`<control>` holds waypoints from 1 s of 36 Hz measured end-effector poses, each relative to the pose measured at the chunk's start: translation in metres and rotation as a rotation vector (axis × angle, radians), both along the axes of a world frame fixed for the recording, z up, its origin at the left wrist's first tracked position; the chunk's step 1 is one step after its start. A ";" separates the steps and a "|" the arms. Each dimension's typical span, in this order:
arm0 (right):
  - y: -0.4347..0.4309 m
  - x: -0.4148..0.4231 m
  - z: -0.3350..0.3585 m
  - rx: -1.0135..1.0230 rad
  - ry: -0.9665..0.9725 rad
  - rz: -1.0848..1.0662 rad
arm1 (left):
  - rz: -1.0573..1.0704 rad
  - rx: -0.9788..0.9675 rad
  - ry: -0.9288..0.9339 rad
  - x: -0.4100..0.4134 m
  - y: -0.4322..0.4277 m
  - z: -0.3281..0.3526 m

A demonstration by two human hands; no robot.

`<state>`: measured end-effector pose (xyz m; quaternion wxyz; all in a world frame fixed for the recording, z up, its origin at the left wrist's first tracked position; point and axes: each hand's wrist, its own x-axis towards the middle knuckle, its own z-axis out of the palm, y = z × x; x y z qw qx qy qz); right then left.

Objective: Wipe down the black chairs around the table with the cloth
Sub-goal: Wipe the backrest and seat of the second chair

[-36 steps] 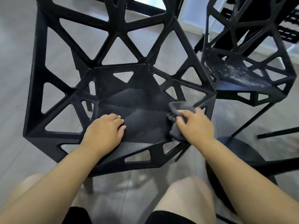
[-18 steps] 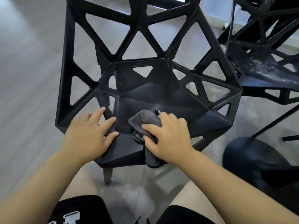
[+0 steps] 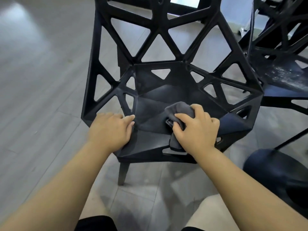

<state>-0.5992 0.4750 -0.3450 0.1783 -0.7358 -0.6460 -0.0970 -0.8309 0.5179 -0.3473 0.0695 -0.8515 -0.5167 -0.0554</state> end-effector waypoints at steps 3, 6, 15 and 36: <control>0.013 -0.014 0.001 -0.059 -0.028 -0.026 | 0.010 0.029 -0.038 0.000 0.011 -0.001; 0.008 -0.037 0.004 -0.029 -0.029 0.077 | 0.019 0.087 -0.149 -0.004 0.011 -0.007; -0.001 -0.044 -0.003 0.057 -0.084 0.591 | 0.087 0.326 -0.348 -0.033 -0.007 -0.025; -0.015 -0.044 -0.007 0.136 -0.166 0.609 | 0.172 0.262 -0.319 -0.035 -0.015 -0.025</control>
